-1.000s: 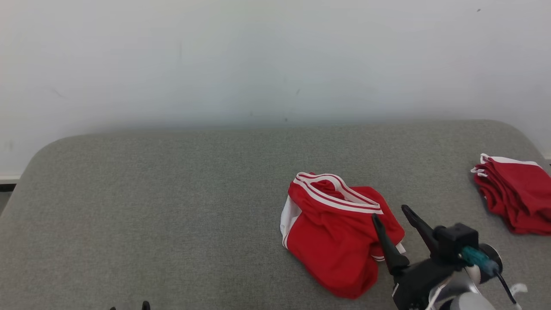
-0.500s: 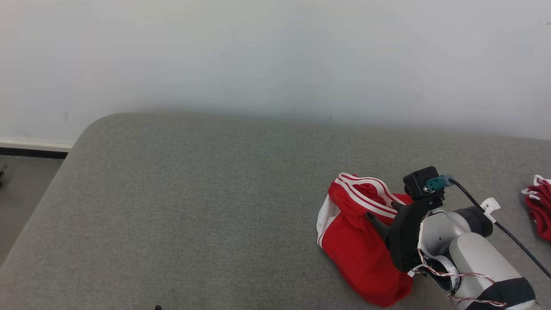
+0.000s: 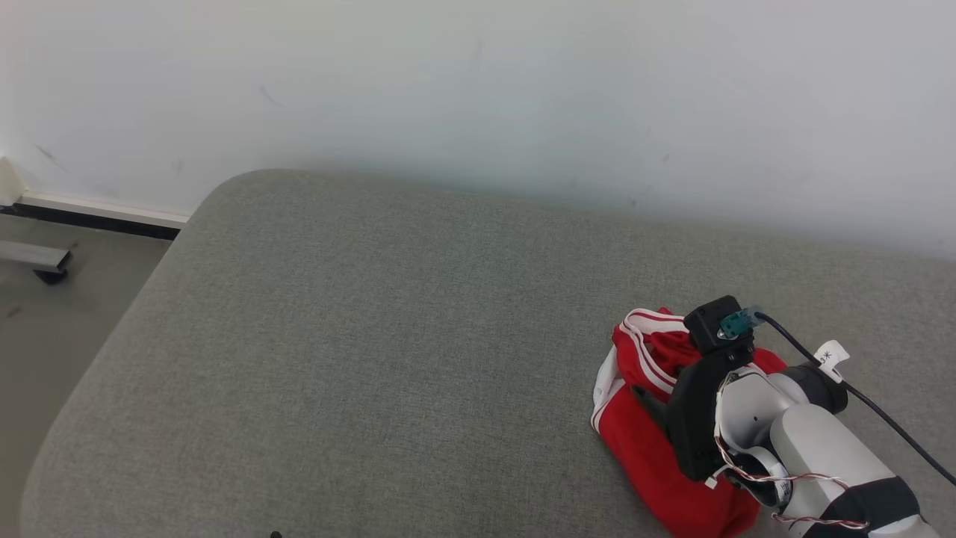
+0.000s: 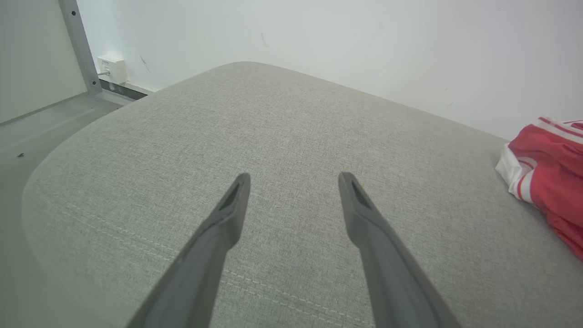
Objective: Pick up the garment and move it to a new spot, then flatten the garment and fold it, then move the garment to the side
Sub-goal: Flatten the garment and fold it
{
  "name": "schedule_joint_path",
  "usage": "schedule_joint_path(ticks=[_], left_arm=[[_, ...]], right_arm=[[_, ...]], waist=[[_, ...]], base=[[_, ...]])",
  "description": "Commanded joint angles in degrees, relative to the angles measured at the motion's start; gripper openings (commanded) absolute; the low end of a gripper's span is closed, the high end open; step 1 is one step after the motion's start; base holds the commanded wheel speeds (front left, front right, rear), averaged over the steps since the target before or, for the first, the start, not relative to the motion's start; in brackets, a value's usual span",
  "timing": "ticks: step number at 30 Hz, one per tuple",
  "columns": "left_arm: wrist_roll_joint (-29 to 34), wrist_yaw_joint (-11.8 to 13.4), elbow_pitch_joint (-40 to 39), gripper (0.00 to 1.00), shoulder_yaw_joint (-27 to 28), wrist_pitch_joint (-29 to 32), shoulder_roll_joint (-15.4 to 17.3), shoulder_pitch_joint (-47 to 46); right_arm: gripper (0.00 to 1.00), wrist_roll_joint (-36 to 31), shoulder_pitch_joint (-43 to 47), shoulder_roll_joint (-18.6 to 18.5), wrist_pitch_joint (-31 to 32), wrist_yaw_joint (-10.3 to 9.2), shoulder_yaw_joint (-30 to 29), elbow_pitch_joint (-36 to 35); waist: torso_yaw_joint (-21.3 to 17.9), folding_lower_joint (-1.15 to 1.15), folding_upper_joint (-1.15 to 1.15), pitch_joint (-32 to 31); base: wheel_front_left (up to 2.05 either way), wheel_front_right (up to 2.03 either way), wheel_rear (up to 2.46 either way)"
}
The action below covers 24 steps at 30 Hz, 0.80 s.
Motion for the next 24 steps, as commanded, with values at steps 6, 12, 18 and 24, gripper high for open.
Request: schedule_joint_path(ticks=[6, 12, 18, 24], left_arm=[[-0.19, 0.05, -0.04, 1.0, 0.41, -0.2, -0.09, -0.1], [-0.43, 0.05, 0.21, 1.0, 0.19, -0.2, -0.08, -0.65], [-0.56, 0.05, 0.45, 1.0, 0.74, -0.2, -0.08, -0.69], [-0.86, 0.04, 0.46, 1.0, 0.97, -0.2, -0.08, -0.83]], right_arm=[[0.98, 0.4, 2.15, -0.74, 2.87, -0.15, 1.58, -1.67], [0.81, 0.11, 3.36, -1.16, 4.99, -0.15, 2.91, -3.17], [0.0, 1.16, 2.78, -1.17, 4.32, -0.15, 4.31, -6.07], [0.0, 2.36, -1.74, 0.55, -0.67, -0.15, 5.58, -8.35]], waist=[[-0.75, 0.0, 0.0, -0.12], [-1.15, 0.0, 0.0, -0.19], [-1.31, 0.0, 0.0, -0.55], [-1.52, 0.0, 0.0, -1.01]], base=[[0.0, 0.0, 0.0], [0.0, 0.0, 0.0], [0.0, 0.0, 0.0], [0.0, 0.0, 0.0]])
